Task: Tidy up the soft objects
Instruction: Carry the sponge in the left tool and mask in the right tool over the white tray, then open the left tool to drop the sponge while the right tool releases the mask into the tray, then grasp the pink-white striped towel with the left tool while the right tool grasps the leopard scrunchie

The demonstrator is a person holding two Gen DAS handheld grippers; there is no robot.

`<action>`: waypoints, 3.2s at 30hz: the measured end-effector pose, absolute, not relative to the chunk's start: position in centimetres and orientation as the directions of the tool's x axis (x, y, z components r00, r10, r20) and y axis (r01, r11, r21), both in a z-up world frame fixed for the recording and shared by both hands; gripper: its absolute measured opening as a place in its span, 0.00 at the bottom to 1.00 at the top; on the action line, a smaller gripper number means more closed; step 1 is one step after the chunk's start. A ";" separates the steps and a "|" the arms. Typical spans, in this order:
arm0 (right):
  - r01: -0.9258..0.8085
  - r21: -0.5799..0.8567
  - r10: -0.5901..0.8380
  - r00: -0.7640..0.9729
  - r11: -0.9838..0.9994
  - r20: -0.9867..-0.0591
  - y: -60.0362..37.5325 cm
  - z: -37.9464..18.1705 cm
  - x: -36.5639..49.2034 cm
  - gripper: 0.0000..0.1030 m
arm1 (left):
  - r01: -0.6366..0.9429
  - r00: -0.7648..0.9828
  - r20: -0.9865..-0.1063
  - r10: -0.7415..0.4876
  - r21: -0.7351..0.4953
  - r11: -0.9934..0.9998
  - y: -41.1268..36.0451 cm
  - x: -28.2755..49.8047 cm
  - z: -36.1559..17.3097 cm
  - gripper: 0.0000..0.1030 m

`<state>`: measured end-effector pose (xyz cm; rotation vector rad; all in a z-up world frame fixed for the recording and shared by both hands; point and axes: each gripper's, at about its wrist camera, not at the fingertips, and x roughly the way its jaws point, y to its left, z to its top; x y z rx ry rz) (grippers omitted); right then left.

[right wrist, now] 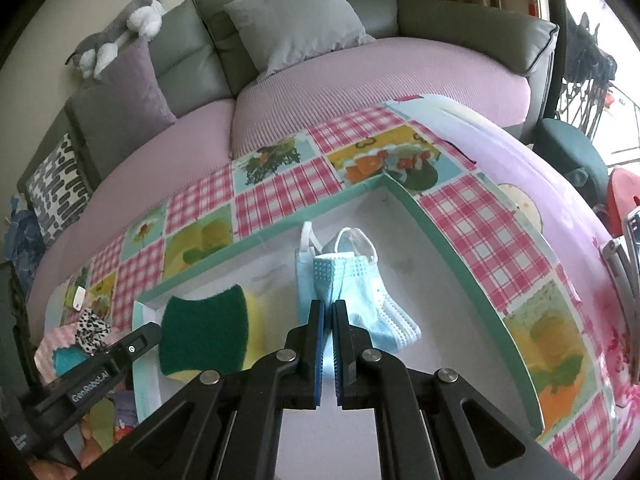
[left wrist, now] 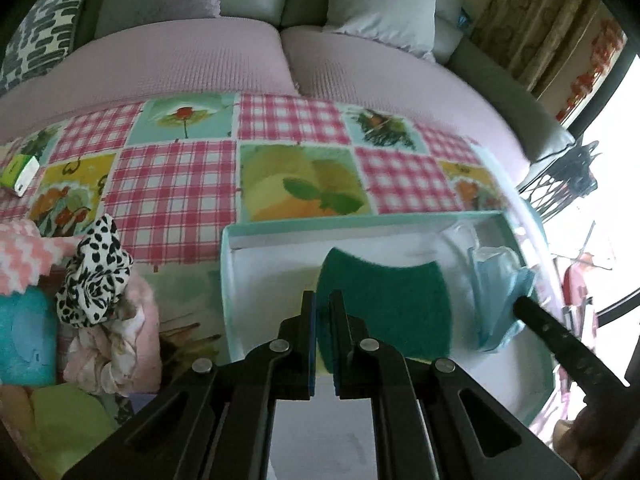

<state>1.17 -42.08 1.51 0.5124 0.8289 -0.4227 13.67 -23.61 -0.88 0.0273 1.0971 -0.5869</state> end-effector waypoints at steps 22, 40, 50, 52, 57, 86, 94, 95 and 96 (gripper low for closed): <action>0.521 0.119 -0.220 0.542 0.845 -0.811 -40.1 3.5 0.6 0.58 | 0.394 0.403 -0.885 -0.231 -0.060 0.917 -21.7 13.3 1.0 0.55; 0.499 0.067 -0.227 0.505 0.864 -0.833 -39.6 3.1 0.8 0.99 | 0.310 0.414 -0.900 -0.138 -0.004 0.951 -19.9 13.8 0.3 0.90; 0.480 0.146 -0.181 0.569 0.865 -0.802 -38.4 4.1 0.8 1.00 | 0.302 0.450 -0.870 -0.200 -0.063 0.951 -18.1 13.2 3.3 0.92; 0.462 0.146 -0.173 0.580 0.875 -0.796 -37.6 4.4 1.2 1.00 | 0.291 0.471 -0.854 -0.222 -0.088 0.953 -16.8 13.2 4.6 0.92; 0.376 0.167 -0.102 0.600 0.911 -0.793 -34.7 4.7 2.9 1.00 | 0.207 0.530 -0.824 -0.200 -0.103 0.973 -12.0 14.1 7.1 0.92; 0.089 0.255 0.147 0.619 0.963 -0.772 -20.3 2.6 12.4 0.99 | 0.009 0.450 -0.879 -0.156 -0.170 0.985 -0.4 21.7 4.6 0.92; 0.096 0.240 0.132 0.615 0.966 -0.778 -19.9 1.7 13.8 0.79 | 0.031 0.429 -0.874 -0.226 -0.236 0.971 -0.6 22.5 3.2 0.72; 0.095 0.235 0.129 0.613 0.967 -0.779 -19.9 1.6 13.9 0.77 | 0.031 0.428 -0.872 -0.238 -0.249 0.968 -0.5 22.5 3.1 0.69; 0.096 0.231 0.126 0.613 0.968 -0.780 -19.8 1.5 14.0 0.73 | 0.034 0.430 -0.868 -0.248 -0.259 0.965 -0.5 22.5 3.1 0.64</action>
